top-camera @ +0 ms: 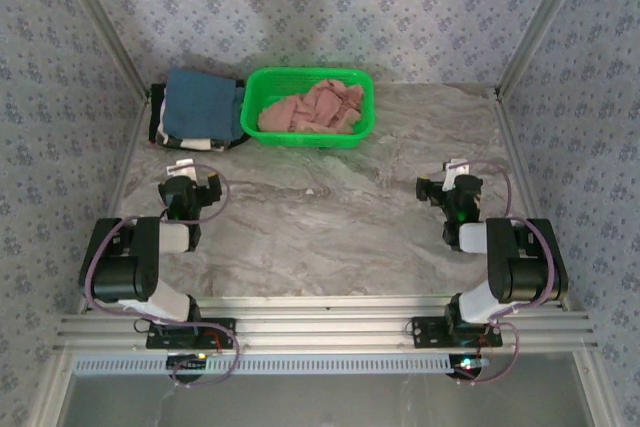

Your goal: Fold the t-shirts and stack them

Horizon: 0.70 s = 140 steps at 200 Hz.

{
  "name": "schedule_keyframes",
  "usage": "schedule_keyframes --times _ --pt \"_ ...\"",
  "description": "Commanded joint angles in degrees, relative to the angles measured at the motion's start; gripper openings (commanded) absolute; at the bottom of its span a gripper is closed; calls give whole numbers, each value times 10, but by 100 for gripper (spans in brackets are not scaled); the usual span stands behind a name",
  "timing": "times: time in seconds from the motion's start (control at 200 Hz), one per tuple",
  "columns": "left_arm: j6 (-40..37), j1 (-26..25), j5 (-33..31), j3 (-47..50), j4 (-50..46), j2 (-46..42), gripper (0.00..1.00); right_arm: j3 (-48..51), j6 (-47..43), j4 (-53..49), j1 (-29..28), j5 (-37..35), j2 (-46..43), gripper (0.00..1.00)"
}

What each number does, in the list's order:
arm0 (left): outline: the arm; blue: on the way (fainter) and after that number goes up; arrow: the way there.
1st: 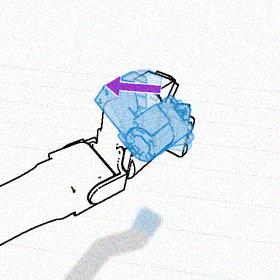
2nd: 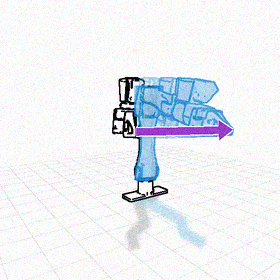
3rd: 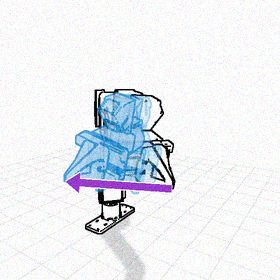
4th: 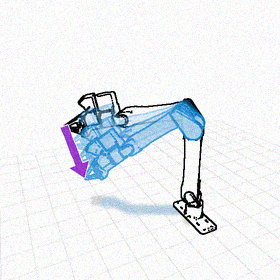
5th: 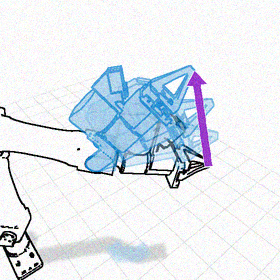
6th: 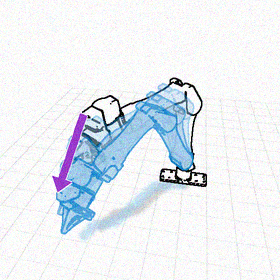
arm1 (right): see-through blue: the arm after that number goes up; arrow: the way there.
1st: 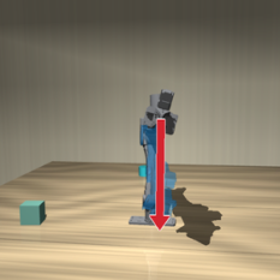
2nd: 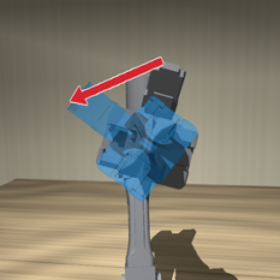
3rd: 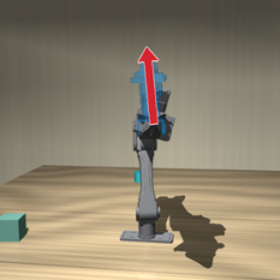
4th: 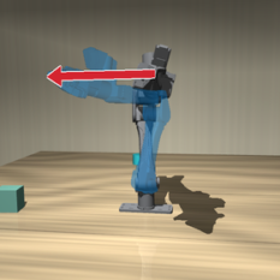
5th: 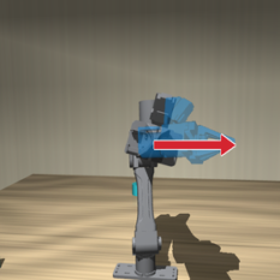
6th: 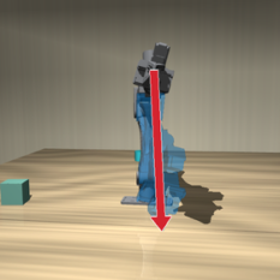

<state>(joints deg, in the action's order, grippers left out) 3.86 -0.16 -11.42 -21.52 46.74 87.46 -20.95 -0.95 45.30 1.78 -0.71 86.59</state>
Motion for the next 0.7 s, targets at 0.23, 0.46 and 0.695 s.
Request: schedule_keyframes --times 0.23,0.46,0.695 --pt "-13 -28 -59 -60 -135 -63 100 -52 -12 -109 -25 -52 -65 100" --pt "134 -50 -85 -173 -444 -228 100 -151 102 -439 -120 -51 -218 100" --pt "231 -69 110 -267 -620 -358 100 -285 223 -577 -178 82 -180 100"
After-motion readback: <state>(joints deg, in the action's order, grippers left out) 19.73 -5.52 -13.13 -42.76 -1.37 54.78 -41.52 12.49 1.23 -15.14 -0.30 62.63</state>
